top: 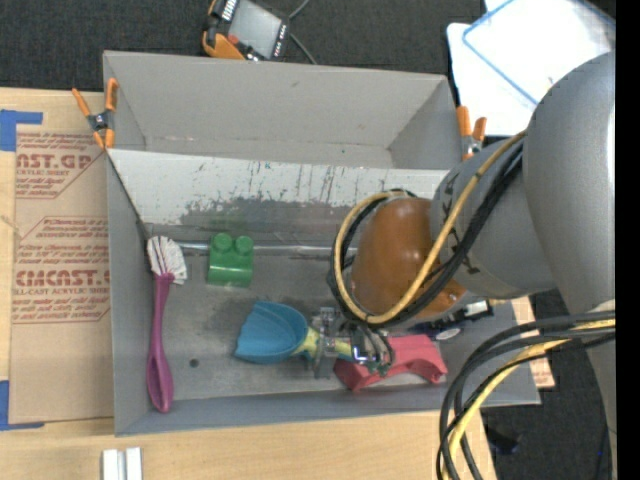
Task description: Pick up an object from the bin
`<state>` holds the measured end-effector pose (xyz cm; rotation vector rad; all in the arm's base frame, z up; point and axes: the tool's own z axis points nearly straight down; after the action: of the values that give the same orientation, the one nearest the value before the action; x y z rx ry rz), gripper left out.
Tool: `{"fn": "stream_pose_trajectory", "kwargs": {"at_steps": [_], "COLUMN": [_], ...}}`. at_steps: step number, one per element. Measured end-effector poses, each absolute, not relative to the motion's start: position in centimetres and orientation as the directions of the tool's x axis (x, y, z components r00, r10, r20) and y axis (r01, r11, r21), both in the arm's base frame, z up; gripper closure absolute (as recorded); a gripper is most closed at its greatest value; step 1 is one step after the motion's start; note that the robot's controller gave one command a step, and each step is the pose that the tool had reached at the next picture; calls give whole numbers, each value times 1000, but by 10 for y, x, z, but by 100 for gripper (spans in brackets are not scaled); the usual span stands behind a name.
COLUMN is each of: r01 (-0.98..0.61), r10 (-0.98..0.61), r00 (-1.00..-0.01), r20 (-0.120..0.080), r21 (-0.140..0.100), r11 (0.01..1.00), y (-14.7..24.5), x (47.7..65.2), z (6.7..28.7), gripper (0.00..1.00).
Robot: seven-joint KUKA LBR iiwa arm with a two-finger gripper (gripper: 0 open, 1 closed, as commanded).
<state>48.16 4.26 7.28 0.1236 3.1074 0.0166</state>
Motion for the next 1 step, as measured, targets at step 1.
{"fn": "stream_pose_trajectory", "kwargs": {"at_steps": [1], "r01": [-173], "r10": [-173], "r00": [-984], "r20": [-28], "r21": [3], "r11": [985], "y": [31], "x": [499], "z": [71], "gripper": [100]}}
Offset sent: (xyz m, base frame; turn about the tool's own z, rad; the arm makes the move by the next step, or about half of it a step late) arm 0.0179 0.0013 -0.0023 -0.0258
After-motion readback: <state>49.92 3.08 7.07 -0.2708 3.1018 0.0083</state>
